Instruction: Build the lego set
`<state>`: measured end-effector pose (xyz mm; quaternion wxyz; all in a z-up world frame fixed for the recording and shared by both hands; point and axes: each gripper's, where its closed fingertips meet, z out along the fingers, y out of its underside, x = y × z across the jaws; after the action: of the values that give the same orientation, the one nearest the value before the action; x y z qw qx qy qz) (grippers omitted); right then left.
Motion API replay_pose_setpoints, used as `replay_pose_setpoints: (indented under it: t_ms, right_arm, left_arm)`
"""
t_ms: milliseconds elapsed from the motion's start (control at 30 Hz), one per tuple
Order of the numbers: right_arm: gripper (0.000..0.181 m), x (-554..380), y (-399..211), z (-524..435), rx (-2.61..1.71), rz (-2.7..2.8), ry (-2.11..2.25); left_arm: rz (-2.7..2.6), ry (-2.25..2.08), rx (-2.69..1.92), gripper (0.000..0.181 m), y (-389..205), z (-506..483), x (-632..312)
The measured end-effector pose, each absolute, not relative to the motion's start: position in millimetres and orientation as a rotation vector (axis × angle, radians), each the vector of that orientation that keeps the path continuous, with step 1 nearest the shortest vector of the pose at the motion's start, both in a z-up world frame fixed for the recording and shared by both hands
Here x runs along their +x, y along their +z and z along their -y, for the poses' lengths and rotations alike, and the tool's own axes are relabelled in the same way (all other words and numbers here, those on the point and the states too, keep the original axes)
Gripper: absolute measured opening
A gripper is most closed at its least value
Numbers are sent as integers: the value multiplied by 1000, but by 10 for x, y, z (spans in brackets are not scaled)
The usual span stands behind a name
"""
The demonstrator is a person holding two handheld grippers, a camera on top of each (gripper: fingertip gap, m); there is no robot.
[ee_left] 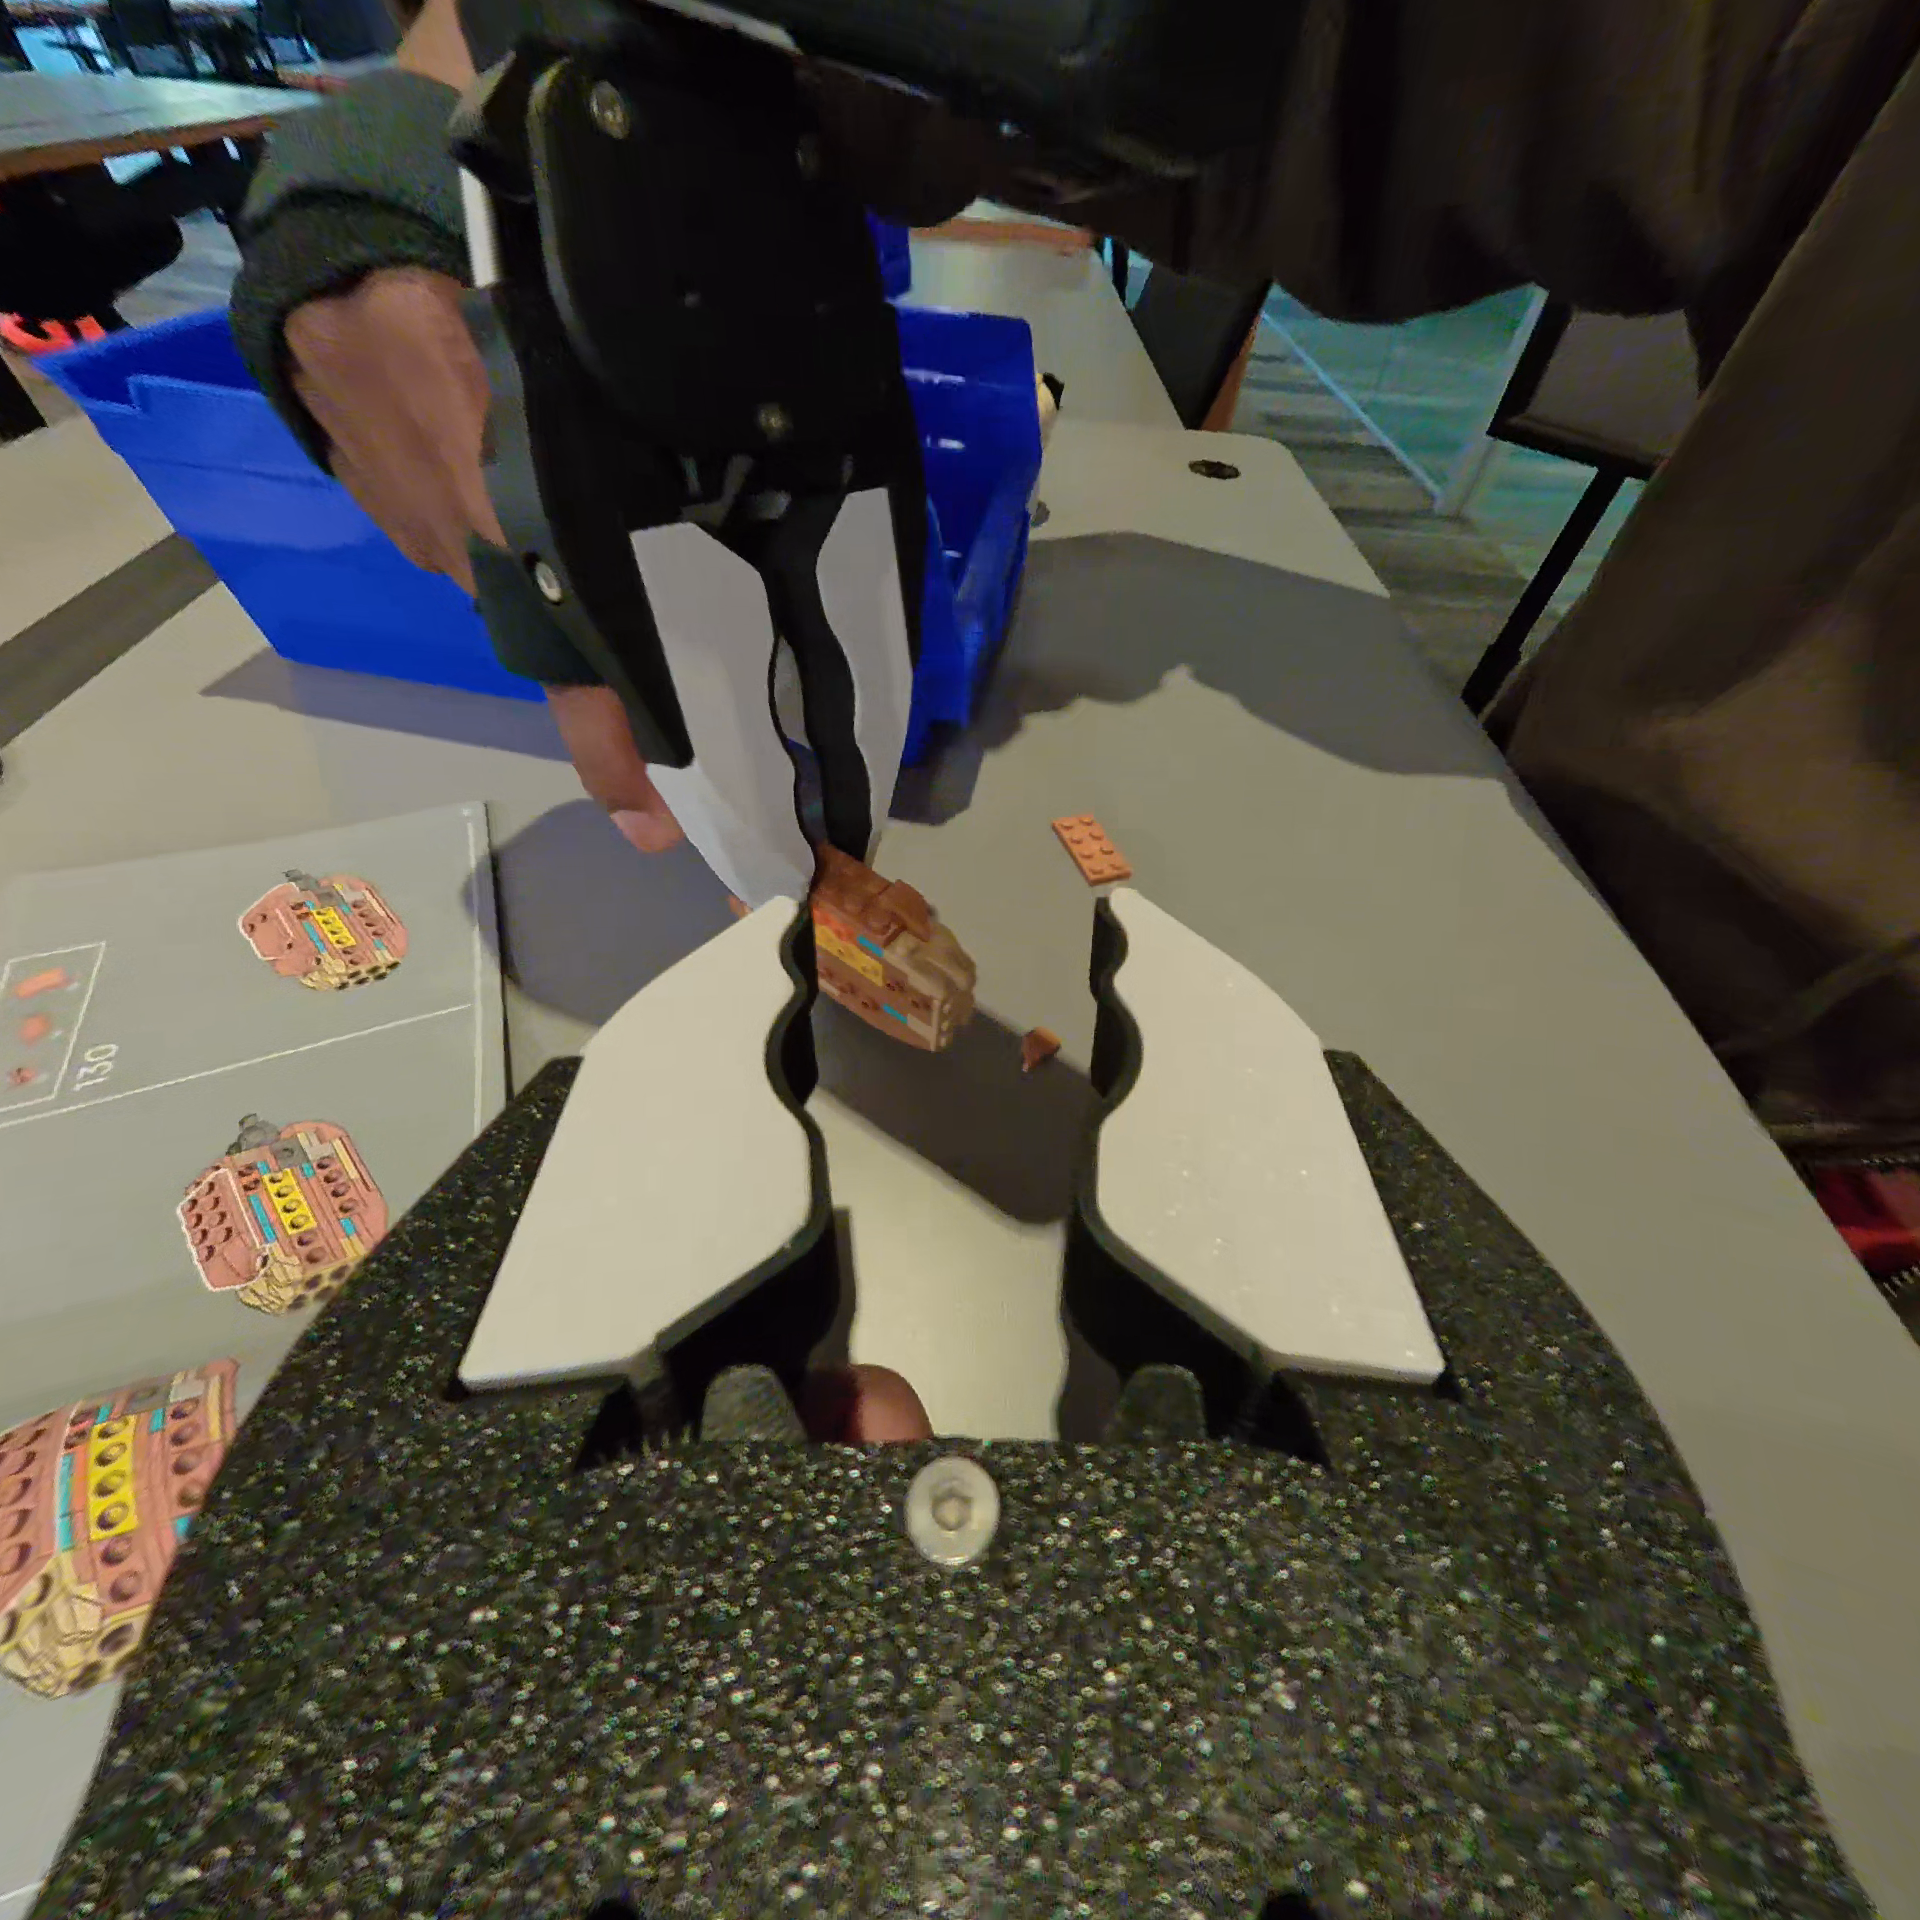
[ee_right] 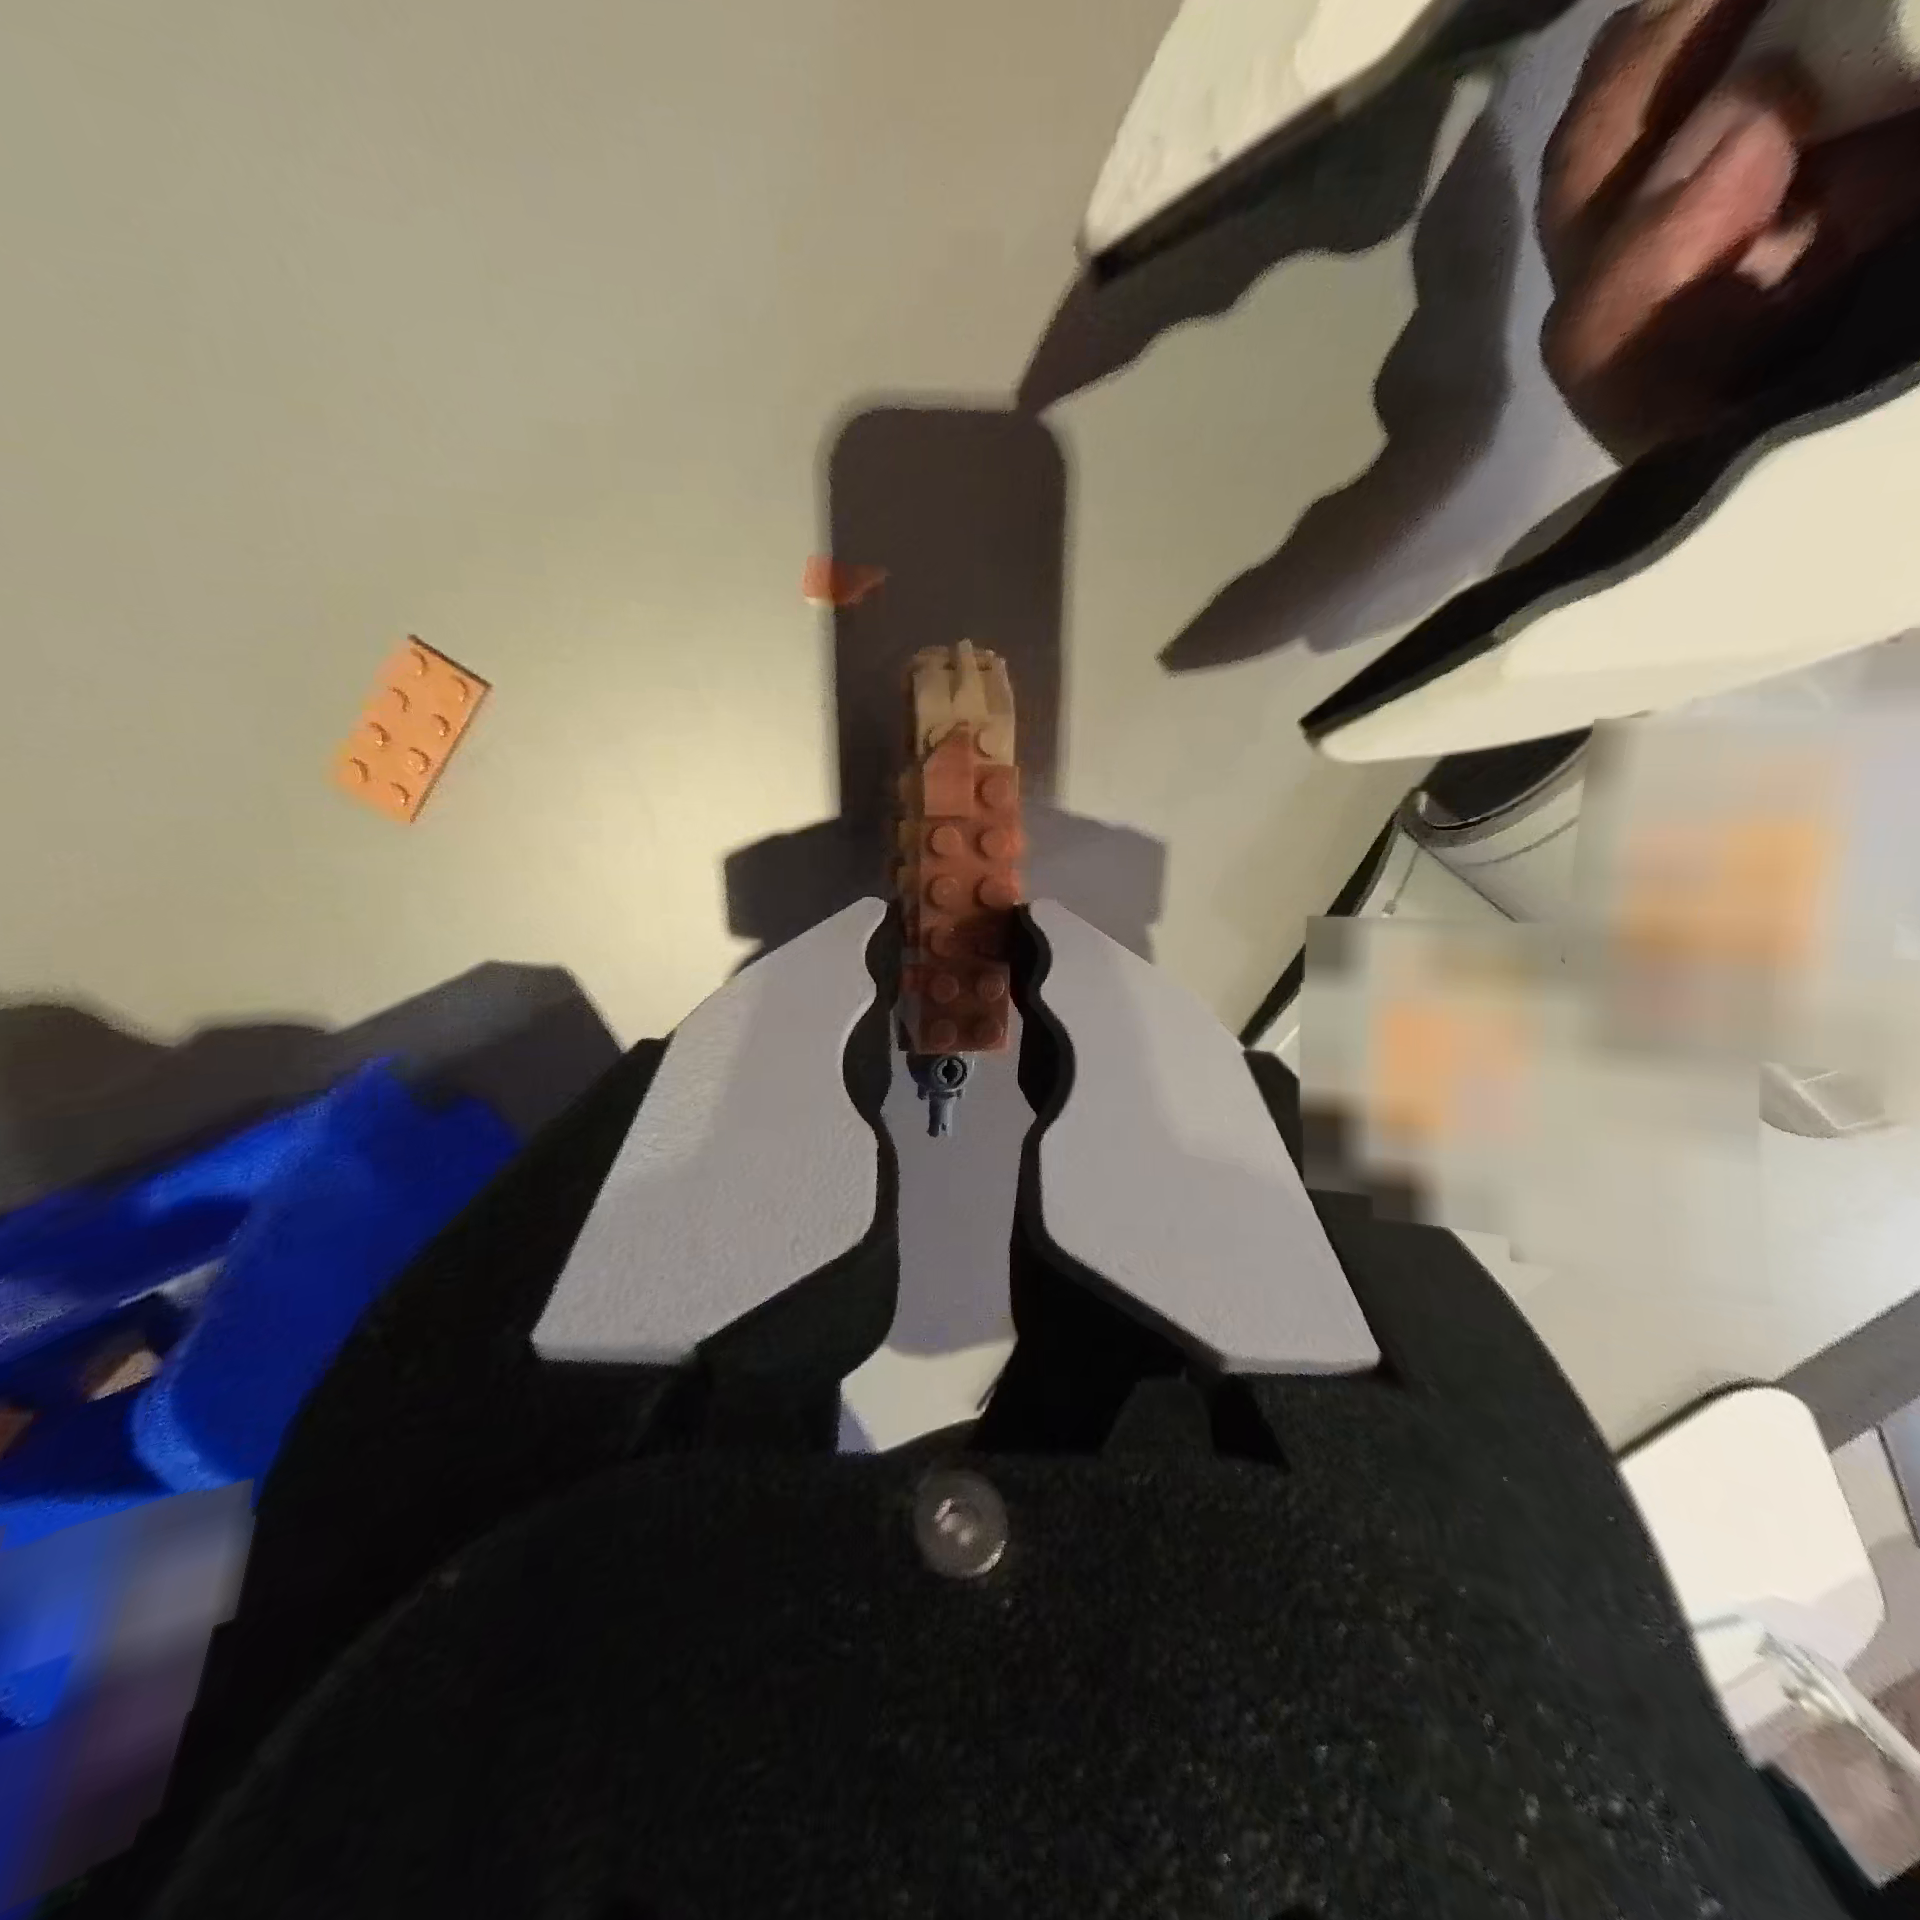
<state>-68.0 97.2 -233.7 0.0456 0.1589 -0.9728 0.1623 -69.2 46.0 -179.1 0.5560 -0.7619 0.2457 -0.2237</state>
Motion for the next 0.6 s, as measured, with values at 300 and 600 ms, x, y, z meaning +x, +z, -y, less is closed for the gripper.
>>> replay_pose_setpoints:
  t_ms: [300,600]
  right_arm:
    - [20,-693,-2395,-918,553,2924,533]
    - [34,-652,-2499,-967,521,2935,492]
  left_arm:
    - [-599,-550,-1883,51,-1988,-486,-649]
    - [-612,-525,-2015,51,-2248,-520,-628]
